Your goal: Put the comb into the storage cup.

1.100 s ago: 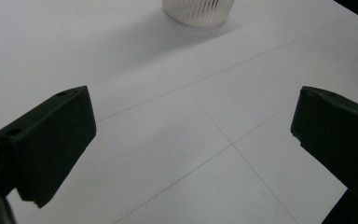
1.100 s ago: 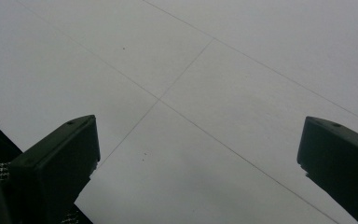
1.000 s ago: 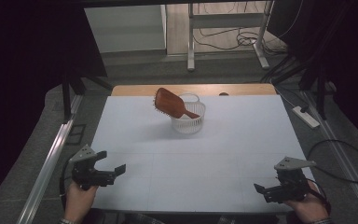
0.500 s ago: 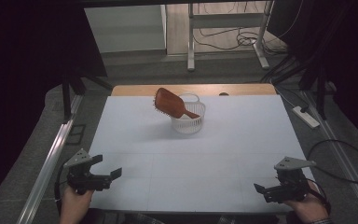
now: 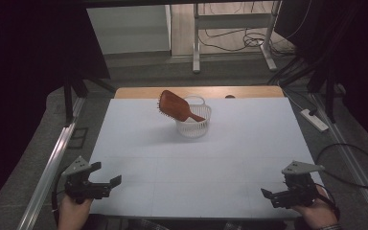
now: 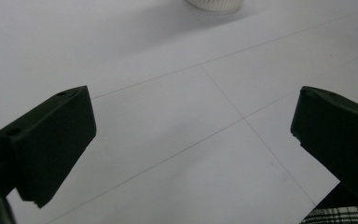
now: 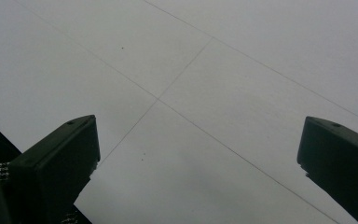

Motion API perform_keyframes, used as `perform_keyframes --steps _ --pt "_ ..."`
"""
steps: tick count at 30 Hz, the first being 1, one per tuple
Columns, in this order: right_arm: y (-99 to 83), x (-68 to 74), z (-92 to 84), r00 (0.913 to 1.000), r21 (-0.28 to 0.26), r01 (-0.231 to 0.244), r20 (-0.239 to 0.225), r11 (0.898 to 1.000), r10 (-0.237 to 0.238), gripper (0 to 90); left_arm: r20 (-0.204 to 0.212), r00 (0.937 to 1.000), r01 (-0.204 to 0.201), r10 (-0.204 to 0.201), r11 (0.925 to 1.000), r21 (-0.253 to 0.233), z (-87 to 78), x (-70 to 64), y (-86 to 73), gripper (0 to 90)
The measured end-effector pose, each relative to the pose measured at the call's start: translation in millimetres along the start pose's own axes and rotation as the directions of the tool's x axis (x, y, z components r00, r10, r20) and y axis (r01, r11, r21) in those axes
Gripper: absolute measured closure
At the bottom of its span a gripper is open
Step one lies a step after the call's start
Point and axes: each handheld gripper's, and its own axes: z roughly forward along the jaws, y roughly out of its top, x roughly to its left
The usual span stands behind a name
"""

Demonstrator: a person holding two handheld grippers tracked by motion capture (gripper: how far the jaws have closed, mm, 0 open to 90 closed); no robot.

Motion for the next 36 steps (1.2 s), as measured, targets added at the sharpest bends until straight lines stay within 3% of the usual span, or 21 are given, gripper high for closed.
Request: perform_keyframes --steps 36 --pt "0.0 0.4 -0.1 1.0 0.001 0.002 0.004 1.0 -0.002 0.0 -0.048 0.9985 -0.024 0.027 0.9972 0.072 -3.0 -5.0 -9.9 0.0"
